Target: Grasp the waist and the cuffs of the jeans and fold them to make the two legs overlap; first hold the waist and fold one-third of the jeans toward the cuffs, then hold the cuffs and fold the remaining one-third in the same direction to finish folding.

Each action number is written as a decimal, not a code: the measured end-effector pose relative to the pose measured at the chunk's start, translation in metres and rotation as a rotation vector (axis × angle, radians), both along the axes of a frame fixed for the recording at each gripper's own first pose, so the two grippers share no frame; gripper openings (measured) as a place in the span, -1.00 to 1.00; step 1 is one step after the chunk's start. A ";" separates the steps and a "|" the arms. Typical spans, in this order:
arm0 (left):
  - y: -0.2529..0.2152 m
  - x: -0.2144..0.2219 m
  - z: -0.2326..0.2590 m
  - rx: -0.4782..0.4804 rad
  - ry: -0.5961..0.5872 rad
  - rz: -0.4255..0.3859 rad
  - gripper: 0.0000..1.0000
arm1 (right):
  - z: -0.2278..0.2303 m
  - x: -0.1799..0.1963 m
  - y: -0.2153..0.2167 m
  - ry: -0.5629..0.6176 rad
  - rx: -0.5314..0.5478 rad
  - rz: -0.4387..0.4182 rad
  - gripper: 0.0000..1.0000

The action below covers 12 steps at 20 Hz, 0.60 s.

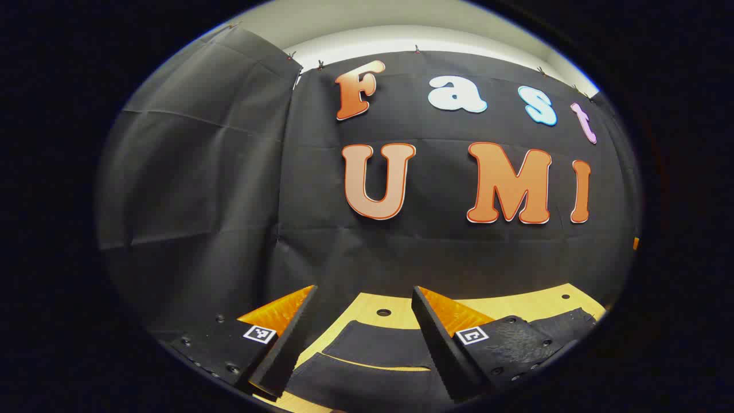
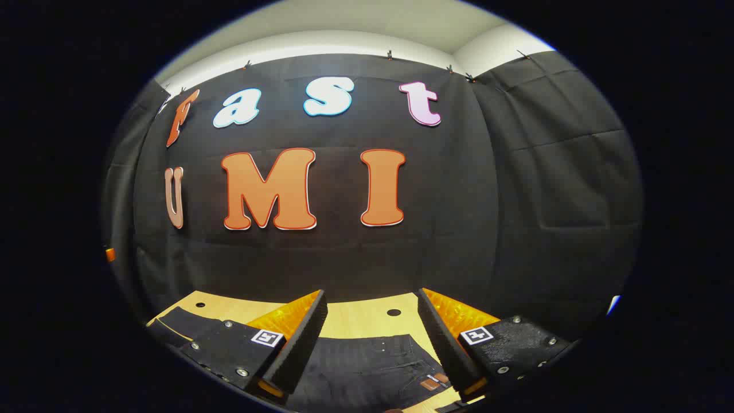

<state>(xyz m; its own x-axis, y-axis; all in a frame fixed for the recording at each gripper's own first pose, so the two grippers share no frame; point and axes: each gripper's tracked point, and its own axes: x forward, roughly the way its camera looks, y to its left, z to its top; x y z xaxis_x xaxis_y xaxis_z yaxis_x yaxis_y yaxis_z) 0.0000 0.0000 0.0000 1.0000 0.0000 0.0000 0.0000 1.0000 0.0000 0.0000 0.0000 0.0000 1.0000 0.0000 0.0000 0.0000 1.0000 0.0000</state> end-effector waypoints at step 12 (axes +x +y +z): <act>-0.021 -0.004 0.002 0.041 -0.002 -0.024 0.95 | -0.006 -0.010 -0.014 0.014 -0.013 -0.011 0.94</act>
